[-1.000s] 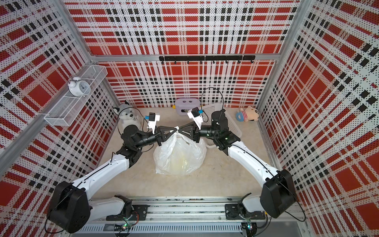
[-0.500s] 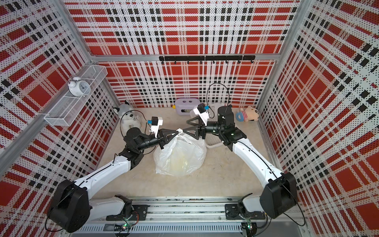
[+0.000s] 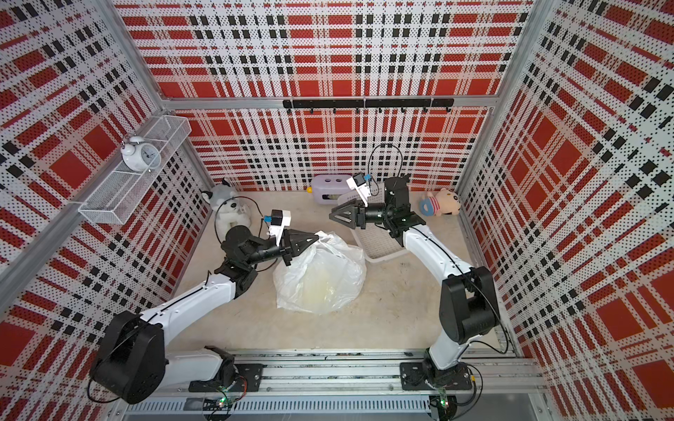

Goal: Place the banana into a plastic bag & tie a knot
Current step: Cross the plastic bag at the center of the board.

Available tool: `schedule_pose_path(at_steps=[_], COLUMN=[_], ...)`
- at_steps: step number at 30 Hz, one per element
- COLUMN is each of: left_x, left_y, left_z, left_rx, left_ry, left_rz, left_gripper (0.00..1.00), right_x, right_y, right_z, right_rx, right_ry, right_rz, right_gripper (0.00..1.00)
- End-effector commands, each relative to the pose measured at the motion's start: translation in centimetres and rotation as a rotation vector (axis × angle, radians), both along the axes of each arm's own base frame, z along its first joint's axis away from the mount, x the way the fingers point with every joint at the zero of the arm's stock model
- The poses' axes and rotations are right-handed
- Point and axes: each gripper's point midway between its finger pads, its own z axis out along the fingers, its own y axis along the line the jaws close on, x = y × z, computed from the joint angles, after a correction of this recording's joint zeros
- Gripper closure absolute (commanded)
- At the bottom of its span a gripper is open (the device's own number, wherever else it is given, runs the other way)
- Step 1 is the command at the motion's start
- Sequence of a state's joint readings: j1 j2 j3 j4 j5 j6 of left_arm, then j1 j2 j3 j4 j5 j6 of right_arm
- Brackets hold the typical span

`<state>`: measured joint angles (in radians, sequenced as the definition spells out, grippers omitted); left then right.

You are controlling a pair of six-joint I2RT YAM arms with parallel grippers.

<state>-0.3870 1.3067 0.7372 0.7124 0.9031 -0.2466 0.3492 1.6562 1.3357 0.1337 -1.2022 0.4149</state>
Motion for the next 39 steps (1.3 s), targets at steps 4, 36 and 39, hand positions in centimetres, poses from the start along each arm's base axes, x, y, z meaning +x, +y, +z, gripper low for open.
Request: schedule_pose_path(at_steps=[4, 36, 39], left_x=[-1.3, -0.7, -0.7], left_y=[0.5, 1.4, 1.4], left_z=[1.3, 0.7, 0.6], left_rx=[-0.049, -0.086, -0.086], left_ry=[-0.059, -0.017, -0.016], left_rz=[-0.069, -0.083, -0.08], left_gripper=[1.0, 1.0, 1.0], right_x=[-3.3, -5.5, -5.4], right_y=[2.0, 4.6, 4.6], right_z=[0.8, -2.6, -2.6], right_rx=[0.026, -0.226, -0.237], right_ry=[-0.036, -0.131, -0.131], right_rz=[0.164, 0.145, 0.134], right_gripper=[0.51, 0.34, 0.3])
